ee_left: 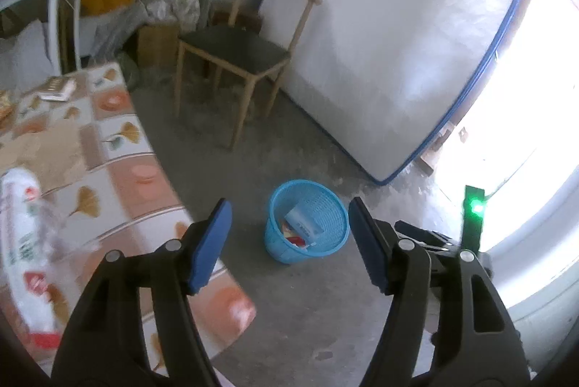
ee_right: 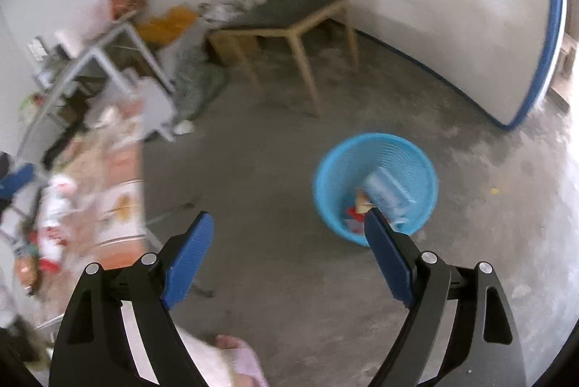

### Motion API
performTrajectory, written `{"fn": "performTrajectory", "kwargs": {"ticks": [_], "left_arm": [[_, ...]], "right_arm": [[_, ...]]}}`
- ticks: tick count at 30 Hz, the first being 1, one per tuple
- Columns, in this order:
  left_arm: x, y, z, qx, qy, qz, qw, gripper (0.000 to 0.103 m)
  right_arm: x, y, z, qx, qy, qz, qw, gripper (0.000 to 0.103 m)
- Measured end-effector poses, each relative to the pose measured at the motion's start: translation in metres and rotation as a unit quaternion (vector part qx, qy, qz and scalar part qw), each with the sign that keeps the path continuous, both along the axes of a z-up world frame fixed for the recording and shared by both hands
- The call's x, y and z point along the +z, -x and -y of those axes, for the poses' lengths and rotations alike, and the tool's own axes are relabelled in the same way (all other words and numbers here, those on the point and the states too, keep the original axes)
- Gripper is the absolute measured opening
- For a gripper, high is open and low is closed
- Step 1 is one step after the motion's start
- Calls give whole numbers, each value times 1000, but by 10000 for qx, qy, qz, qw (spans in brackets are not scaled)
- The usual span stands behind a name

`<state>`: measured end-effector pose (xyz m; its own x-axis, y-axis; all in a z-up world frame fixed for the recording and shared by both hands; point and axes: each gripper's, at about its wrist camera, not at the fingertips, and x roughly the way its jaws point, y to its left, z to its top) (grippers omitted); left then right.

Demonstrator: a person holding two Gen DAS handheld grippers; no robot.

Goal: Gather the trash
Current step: 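Move both open grippers back over the table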

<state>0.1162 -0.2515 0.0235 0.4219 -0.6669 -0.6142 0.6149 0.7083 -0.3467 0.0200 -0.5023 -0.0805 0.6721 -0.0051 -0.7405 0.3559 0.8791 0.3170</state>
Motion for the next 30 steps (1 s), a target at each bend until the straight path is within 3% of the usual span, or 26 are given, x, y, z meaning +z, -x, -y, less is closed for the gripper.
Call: {"fn": "performTrajectory", "kwargs": {"ticks": [11, 16, 30], "left_arm": [[8, 42, -111, 468, 70, 684, 9965, 65], [-8, 41, -157, 892, 14, 636, 9940, 65], [-31, 24, -223, 1504, 697, 174, 9860, 65]], "right_arm": [[69, 6, -112, 841, -678, 829, 9907, 83], [87, -9, -155, 1187, -827, 1000, 9844, 83], [94, -58, -219, 1714, -1057, 705, 9770, 83]]}}
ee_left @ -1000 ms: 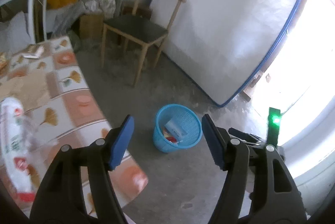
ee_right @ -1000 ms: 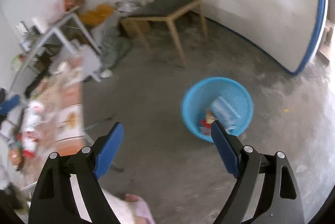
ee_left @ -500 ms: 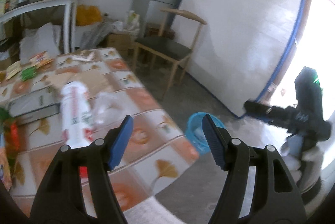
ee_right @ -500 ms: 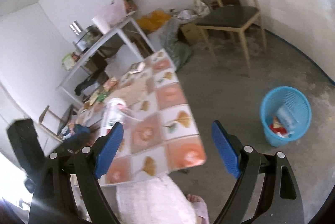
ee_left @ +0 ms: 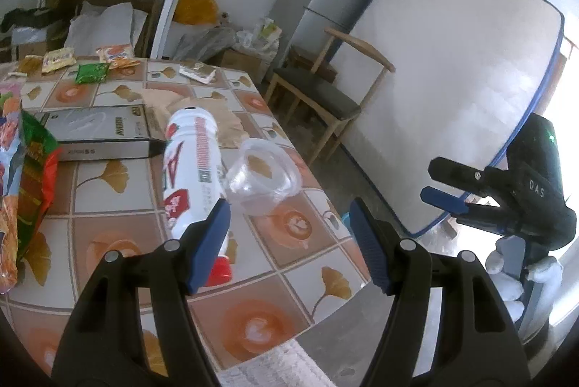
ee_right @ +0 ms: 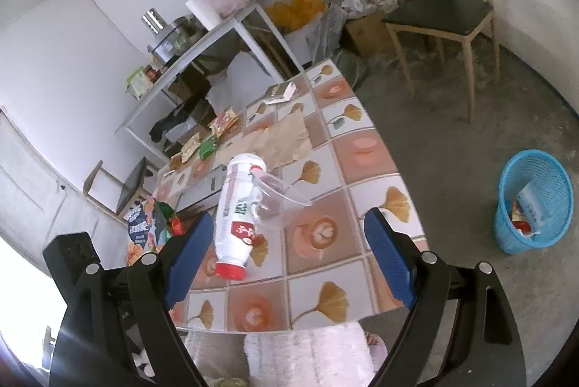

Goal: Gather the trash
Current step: 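Move both open grippers back over the table, then grasp the clear plastic cup on the white bottle with the right gripper while the left reaches the brown paper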

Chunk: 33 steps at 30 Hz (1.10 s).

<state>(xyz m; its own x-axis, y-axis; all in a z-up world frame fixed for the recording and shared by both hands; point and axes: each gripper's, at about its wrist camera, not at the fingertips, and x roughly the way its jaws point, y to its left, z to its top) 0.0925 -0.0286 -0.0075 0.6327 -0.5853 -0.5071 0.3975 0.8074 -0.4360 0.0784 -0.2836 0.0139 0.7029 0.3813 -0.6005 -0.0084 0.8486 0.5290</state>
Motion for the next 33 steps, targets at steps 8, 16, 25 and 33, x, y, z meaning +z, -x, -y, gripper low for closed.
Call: {"fn": "performTrajectory", "kwargs": {"ticks": [8, 16, 25, 33], "left_arm": [[-10, -9, -12, -49, 171, -93, 9998, 65], [-11, -8, -16, -130, 224, 2, 9997, 65], [-14, 7, -31, -435, -5, 123, 9990, 65], [-20, 10, -35, -520, 54, 104, 9986, 65]], "right_arm": [[-9, -24, -12, 96, -574, -201, 9981, 83], [-37, -44, 0, -84, -1521, -808, 9850, 83], [-73, -66, 2, -495, -2254, -1529, 9609, 83], [-107, -95, -7, -559, -2902, -1981, 9346, 75]]}}
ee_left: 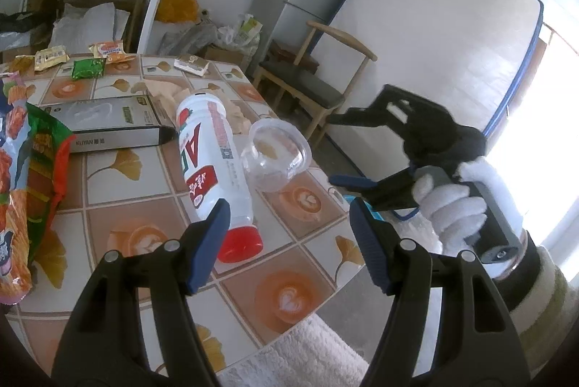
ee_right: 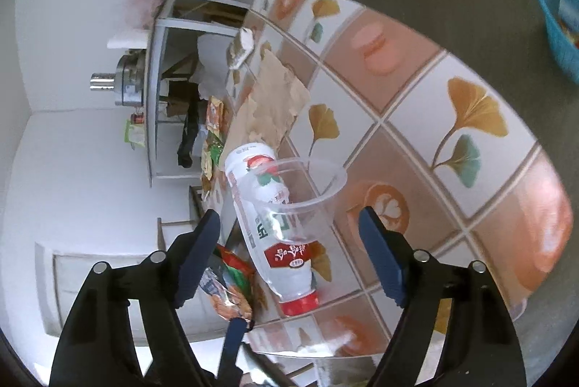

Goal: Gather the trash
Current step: 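Grasp the clear plastic cup on the white bottle with the right gripper while the left reaches the brown paper, then grasp and lift the brown paper with the left gripper while the right holds the clear cup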

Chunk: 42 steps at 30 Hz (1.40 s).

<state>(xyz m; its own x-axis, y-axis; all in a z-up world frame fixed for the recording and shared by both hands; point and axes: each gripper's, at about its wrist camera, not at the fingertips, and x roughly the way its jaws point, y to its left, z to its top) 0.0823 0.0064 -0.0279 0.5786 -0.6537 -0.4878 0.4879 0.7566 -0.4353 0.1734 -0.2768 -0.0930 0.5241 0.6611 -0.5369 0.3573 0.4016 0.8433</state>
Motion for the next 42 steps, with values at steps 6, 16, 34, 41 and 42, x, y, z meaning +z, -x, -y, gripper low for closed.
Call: {"fn": "performTrajectory", "kwargs": {"ticks": [6, 16, 34, 41, 42], "left_arm": [[0, -2, -3, 28, 34, 41, 10000, 64], [20, -13, -8, 128, -182, 280, 9994, 63], [57, -240, -24, 763, -1452, -1872, 9685, 58], [-1, -318, -10, 759, -2218, -2716, 9334, 58], [-7, -325, -8, 742, -2270, -2773, 9306, 59]], "right_arm": [[-23, -15, -10, -8, -453, -421, 9981, 66], [-33, -27, -11, -21, -932, -299, 9952, 56], [-38, -17, 9, 410, -809, 157, 9958, 44], [-32, -21, 18, 303, -1022, 157, 9942, 47], [-32, -22, 19, 289, -1013, 106, 9944, 50]]}}
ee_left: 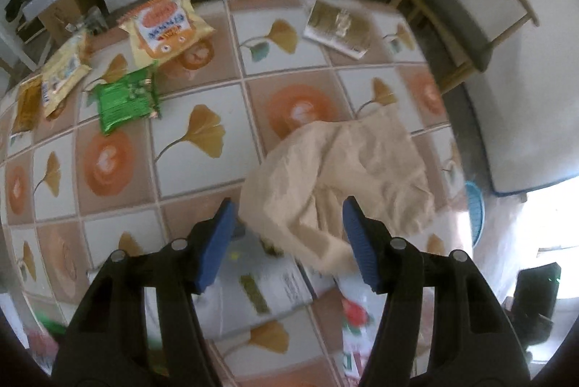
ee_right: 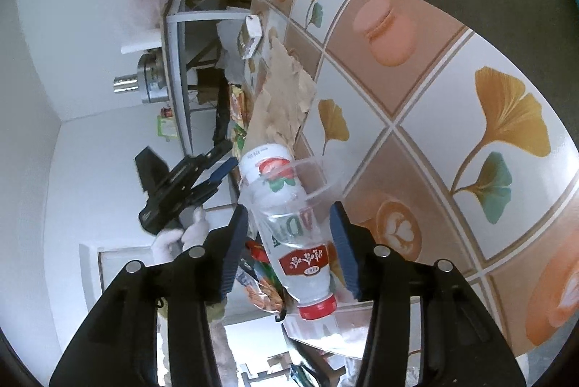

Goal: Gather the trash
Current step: 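Grasp and lift the brown paper with the left gripper while the right holds the clear cup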

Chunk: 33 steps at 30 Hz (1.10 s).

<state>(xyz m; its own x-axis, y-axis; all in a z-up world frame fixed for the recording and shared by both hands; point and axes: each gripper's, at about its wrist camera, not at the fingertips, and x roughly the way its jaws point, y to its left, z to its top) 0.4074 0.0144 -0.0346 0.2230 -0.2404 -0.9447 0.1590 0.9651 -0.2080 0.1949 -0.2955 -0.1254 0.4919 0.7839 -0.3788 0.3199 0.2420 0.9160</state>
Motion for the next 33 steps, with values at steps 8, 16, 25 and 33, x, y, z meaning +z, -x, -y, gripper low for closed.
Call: {"fn": "performTrajectory", "kwargs": {"ticks": [8, 16, 25, 33], "left_arm": [[-21, -26, 33, -395, -78, -315, 9987, 64], [-32, -27, 60, -1004, -463, -356, 9932, 45], [-43, -20, 77, -1412, -986, -196, 9849, 20], [-41, -15, 80, -1512, -866, 84, 9847, 0]], "right_arm": [[-7, -8, 2, -138, -197, -552, 9982, 58], [-4, -34, -11, 177, 168, -842, 9961, 58], [-6, -49, -25, 608, 565, -1026, 9913, 53], [-10, -47, -25, 615, 657, -1029, 9906, 34]]}}
